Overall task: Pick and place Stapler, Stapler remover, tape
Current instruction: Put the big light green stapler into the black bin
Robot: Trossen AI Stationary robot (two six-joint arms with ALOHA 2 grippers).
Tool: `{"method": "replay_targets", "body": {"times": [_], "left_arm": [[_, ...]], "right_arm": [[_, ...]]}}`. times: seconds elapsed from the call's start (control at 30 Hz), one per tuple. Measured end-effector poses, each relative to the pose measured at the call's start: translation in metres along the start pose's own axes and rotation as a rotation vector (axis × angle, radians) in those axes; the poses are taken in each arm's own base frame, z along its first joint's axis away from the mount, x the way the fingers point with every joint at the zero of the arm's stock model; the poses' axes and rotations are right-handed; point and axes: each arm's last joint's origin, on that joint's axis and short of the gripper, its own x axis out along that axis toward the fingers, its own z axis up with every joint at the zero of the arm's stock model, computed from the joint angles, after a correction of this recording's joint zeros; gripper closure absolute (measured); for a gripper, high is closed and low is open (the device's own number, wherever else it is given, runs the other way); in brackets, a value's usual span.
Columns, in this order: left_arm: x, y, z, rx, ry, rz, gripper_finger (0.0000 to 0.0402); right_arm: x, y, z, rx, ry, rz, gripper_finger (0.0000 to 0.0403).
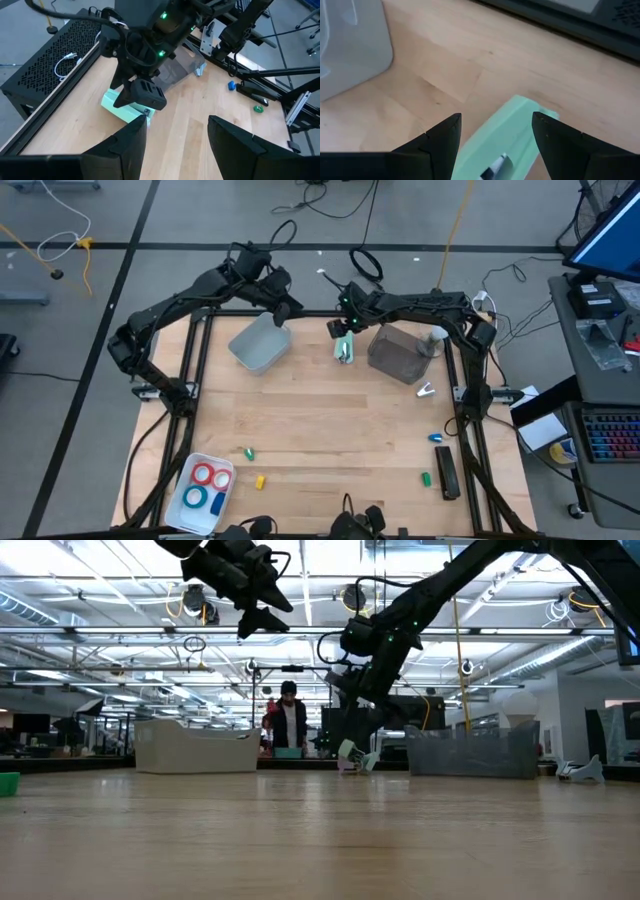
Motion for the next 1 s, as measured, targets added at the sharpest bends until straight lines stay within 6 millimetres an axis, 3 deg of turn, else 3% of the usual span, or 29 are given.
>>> {"method": "replay_targets", "body": {"times": [1.0], "left_arm": [[0.001, -0.001, 0.002, 0.005, -0.016, 0.001, 0.0192]], "right_arm": [[0.027, 0.0, -0.015, 0.006, 0.118, -0.011, 0.0175]]}}
